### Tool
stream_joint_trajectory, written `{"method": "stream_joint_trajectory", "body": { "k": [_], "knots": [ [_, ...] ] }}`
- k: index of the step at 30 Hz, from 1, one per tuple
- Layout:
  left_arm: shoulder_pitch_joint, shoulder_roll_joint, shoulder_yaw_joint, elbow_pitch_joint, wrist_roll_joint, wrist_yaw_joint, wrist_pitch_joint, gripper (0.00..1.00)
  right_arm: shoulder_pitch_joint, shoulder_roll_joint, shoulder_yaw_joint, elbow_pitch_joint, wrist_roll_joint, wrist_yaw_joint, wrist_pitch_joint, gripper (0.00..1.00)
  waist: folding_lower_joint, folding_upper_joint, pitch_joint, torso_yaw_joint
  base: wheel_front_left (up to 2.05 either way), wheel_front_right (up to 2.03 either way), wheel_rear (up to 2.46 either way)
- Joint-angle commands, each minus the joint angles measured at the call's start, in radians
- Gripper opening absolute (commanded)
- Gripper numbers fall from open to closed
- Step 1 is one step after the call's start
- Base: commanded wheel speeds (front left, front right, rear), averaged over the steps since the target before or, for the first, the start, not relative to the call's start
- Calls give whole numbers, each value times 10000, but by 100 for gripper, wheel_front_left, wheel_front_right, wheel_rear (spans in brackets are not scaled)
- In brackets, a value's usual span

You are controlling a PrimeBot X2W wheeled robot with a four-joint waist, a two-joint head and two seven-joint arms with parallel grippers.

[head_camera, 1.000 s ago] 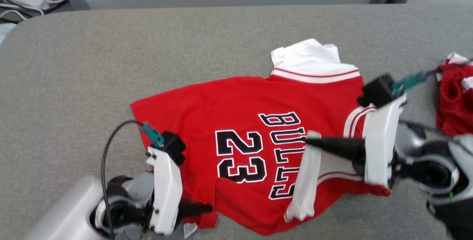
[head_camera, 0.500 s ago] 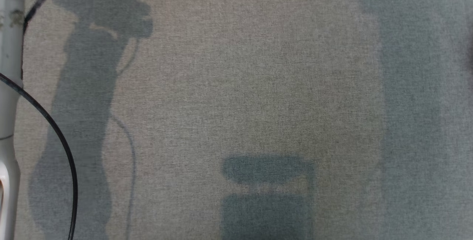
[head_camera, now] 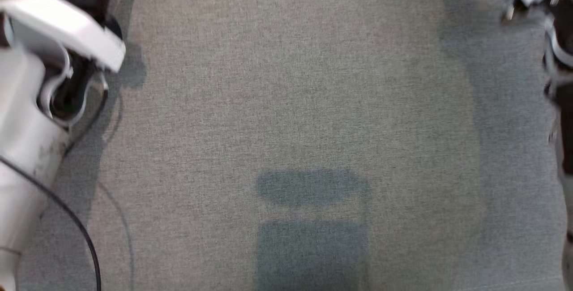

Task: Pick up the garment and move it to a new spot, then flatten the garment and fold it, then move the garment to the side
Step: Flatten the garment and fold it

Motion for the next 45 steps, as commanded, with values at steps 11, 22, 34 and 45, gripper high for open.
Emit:
{"method": "stream_joint_trajectory", "body": {
  "k": [11, 22, 34, 45],
  "knots": [
    [2152, 235, -523, 555, -891, -47, -1380, 0, 3718, -751, 730, -1495, 1463, 46, 237, 0, 0, 0, -1561, 379, 0, 0, 0],
    [4527, -155, 469, 387, -514, -47, -1446, 0, 5986, -1093, 1175, -1951, 2217, 46, 304, 0, 0, 0, -3335, 490, 0, 0, 0],
    [6667, -870, 1367, 328, 277, -48, -1448, 0, 7912, -1158, 1626, -2457, 2820, 46, 597, 0, 0, 0, -4611, 507, 0, 0, 0],
    [7972, -1237, 2129, 99, 764, -48, -1448, 0, 9105, -1327, 1636, -2844, 3204, 46, 956, 0, 0, 0, -5077, 599, 0, 0, 0]
  ]
}}
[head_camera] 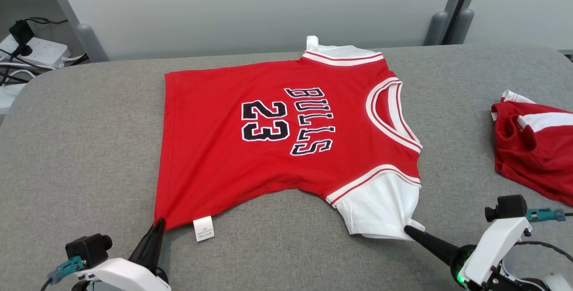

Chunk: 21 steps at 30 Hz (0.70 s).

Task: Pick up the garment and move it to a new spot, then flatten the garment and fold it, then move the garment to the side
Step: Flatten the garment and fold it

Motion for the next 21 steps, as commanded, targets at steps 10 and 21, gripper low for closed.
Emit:
{"method": "stream_joint_trajectory", "body": {
  "k": [10, 21],
  "knots": [
    [843, 24, 976, -554, 389, -9, -131, 0, 510, -286, 0, -460, 110, 46, 192, 0, 0, -1, -125, 34, 0, 0, 0],
    [922, 18, 1899, -682, 886, -9, -131, 0, 744, -373, -296, -797, 157, 46, 337, 0, 0, -1, -36, 77, 0, 0, 0]
  ]
}}
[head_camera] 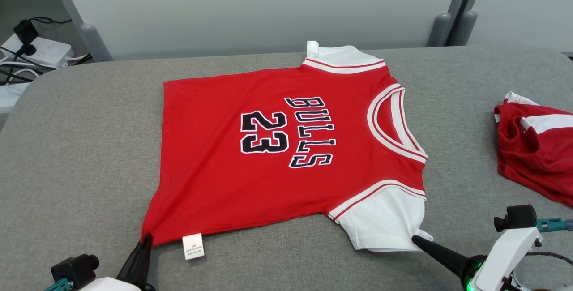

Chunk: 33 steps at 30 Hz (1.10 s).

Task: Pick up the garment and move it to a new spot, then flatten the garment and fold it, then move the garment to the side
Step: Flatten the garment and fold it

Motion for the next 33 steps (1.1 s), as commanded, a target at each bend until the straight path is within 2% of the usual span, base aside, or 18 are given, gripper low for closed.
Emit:
{"method": "stream_joint_trajectory", "body": {
  "k": [1, 5, 14, 19, 24, 25, 26, 27, 28, 33],
  "knots": [
    [-296, 296, 479, -137, 145, -9, -131, 0, 30, -238, 61, -425, 66, 46, 114, 0, -1, -1, 29, -16, 0, 0, 0],
    [-410, 300, 890, -50, 332, -9, -131, 0, 143, -221, -38, -696, 219, 46, 262, 0, -1, -1, 98, -72, 0, 0, 0],
    [-516, 214, 1092, 214, 642, -9, -131, 0, 387, -319, -179, -879, 321, 46, 636, 0, -1, -1, 192, -137, 0, 0, 0],
    [-438, -74, 459, 344, 471, -9, -110, 0, 419, -285, -180, -698, 84, 46, 742, 0, -1, -1, 283, -85, 0, 0, 0],
    [-497, -69, 260, 549, 355, -10, -119, 0, 446, -296, -241, -612, -134, 46, 742, 0, -1, -1, 335, -7, 0, 0, 0],
    [-527, -52, 300, 595, 383, -10, -122, 0, 444, -271, -255, -601, -155, 46, 738, 47, -1, -1, 342, 2, 0, 0, 0],
    [-566, -30, 375, 607, 450, -10, -124, 25, 437, -264, -262, -593, -222, 46, 717, 100, -1, -1, 347, 11, 0, 0, 0],
    [-599, -26, 486, 582, 528, -10, -126, 87, 425, -250, -258, -589, -292, 46, 695, 100, -1, -1, 354, 15, 0, 0, 0],
    [-615, -33, 583, 550, 611, -10, -127, 100, 409, -217, -287, -586, -350, 46, 628, 100, -1, -1, 363, 12, 0, 0, 0],
    [-614, -191, 1190, 237, 1236, 41, -129, 100, 220, -162, -545, -592, -998, 46, -143, 100, -1, -1, 386, 5, 0, 0, 0]
  ]
}}
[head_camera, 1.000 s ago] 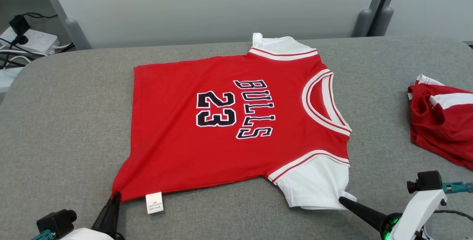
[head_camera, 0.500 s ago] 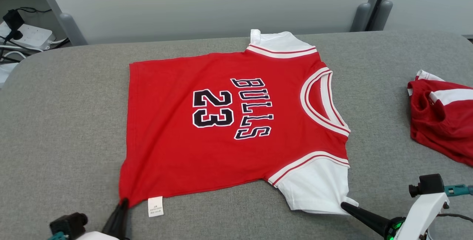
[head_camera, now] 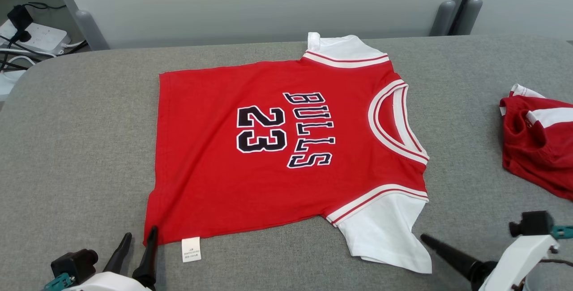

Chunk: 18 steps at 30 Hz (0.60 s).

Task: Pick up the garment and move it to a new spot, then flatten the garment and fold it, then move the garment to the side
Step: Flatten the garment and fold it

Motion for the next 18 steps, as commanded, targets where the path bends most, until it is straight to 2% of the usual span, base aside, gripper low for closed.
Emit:
{"method": "stream_joint_trajectory", "body": {
  "k": [1, 7, 12, 16, 18],
  "knots": [
    [-371, 111, 536, -311, 304, 43, -131, 100, -360, -153, -124, -177, -389, 46, -568, 100, 0, -1, 1, -2, 0, 0, 0],
    [-204, -177, 1323, -1032, 1344, 340, -132, 100, -942, 111, -753, 205, -2098, 46, -3076, 100, 0, -1, -57, 30, 0, 0, 0],
    [20, -501, 1837, -1673, 2203, 422, -133, 100, -1378, 239, -737, 593, -3597, 46, -4997, 100, 0, -1, -202, 83, 0, 0, 0],
    [237, -838, 2237, -2154, 2749, 439, -133, 100, -1609, 334, -659, 881, -4512, 46, -6318, 100, 0, -1, -348, 111, 0, 0, 0],
    [295, -932, 2302, -2223, 2853, 426, -133, 100, -1637, 355, -619, 961, -4677, 46, -6578, 100, 0, -1, -411, 124, 0, 0, 0]
  ]
}}
